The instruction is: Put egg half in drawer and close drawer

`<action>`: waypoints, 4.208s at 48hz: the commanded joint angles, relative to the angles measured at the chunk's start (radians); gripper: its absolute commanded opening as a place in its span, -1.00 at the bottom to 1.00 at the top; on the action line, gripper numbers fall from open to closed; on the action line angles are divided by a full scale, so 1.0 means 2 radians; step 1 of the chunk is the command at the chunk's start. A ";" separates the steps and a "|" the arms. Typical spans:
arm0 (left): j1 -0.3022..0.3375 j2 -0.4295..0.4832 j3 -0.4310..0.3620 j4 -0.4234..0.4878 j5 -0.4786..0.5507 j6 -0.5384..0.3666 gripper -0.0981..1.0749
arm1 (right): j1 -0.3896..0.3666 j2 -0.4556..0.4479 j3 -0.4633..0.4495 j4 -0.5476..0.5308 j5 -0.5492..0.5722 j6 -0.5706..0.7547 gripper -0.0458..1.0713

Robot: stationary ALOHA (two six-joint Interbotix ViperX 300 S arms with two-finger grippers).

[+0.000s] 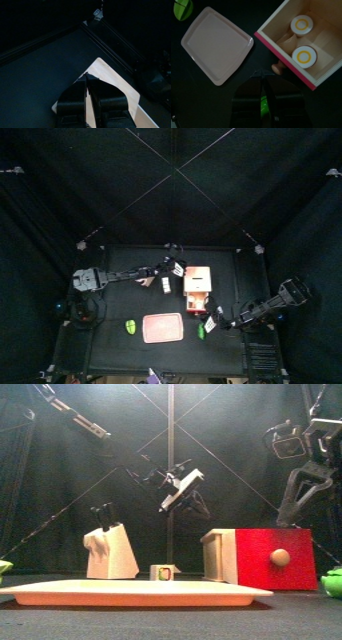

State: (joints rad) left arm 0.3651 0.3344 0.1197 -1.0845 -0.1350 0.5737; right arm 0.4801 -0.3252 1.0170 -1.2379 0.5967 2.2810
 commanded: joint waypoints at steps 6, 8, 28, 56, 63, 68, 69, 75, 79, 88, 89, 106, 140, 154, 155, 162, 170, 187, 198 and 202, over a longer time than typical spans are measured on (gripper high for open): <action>0.010 0.012 -0.025 0.001 0.011 -0.001 -0.17 | -0.004 0.008 -0.008 0.001 -0.018 0.000 -0.84; 0.010 0.016 -0.025 0.001 0.013 -0.001 -0.17 | -0.005 0.008 -0.008 0.001 -0.018 0.000 -0.84; 0.015 0.032 -0.021 0.002 0.015 -0.001 -0.17 | -0.020 0.019 -0.009 -0.002 -0.022 0.000 -0.84; 0.035 0.039 -0.022 0.009 0.017 -0.001 -0.17 | -0.051 0.027 -0.011 -0.009 -0.027 -0.001 -0.84; 0.038 0.040 -0.020 0.009 0.019 -0.001 -0.17 | -0.052 0.027 -0.012 -0.011 -0.027 -0.001 -0.84; 0.038 0.041 -0.021 0.009 0.030 -0.001 -0.17 | -0.052 0.027 -0.011 -0.011 -0.028 -0.001 -0.84; 0.038 0.041 -0.021 0.009 0.033 -0.001 -0.17 | -0.053 0.028 -0.011 -0.011 -0.028 -0.001 -0.84; 0.036 0.045 -0.025 0.011 0.062 0.000 -0.17 | -0.060 0.027 -0.011 -0.012 -0.027 -0.001 -0.84; 0.035 0.046 -0.027 0.018 0.084 0.000 -0.17 | -0.069 0.027 -0.011 -0.015 -0.027 -0.001 -0.84; 0.036 0.047 -0.026 0.036 0.097 -0.001 -0.17 | -0.087 0.027 -0.011 -0.028 -0.027 -0.001 -0.84; 0.036 0.047 -0.026 0.036 0.097 -0.001 -0.17 | -0.089 0.027 -0.011 -0.030 -0.028 0.000 -0.84; 0.036 0.044 -0.028 0.037 0.098 -0.001 -0.17 | -0.139 0.028 -0.009 -0.050 -0.027 -0.001 -0.84; 0.035 0.041 -0.030 0.037 0.100 -0.001 -0.17 | -0.236 0.028 -0.008 -0.107 -0.027 -0.001 -0.84; 0.035 0.038 -0.031 0.037 0.103 -0.001 -0.17 | -0.243 0.038 -0.010 -0.109 -0.028 -0.001 -0.84; 0.035 0.037 -0.030 0.036 0.104 -0.001 -0.17 | -0.242 0.039 -0.010 -0.109 -0.028 -0.001 -0.84; 0.038 0.019 -0.031 0.036 0.094 -0.001 -0.18 | -0.240 0.036 -0.012 -0.113 -0.028 -0.001 -0.84; 0.038 -0.009 -0.025 0.038 0.068 0.002 -0.18 | -0.229 0.020 -0.018 -0.114 -0.028 -0.001 -0.84; 0.035 -0.074 0.023 0.087 0.062 0.004 -0.18 | -0.195 -0.012 -0.020 -0.113 -0.028 0.000 -0.84; -0.023 -0.141 0.091 0.127 0.054 0.005 -0.18 | -0.184 -0.023 -0.018 -0.113 -0.027 0.000 -0.84; -0.050 -0.166 0.116 0.140 0.041 0.003 -0.18 | -0.185 -0.025 -0.020 -0.114 -0.027 0.000 -0.84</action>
State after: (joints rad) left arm 0.3237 0.0798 0.3191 -0.8314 -0.0230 0.5844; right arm 0.1120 -0.3528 0.9971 -1.4619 0.5384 2.2810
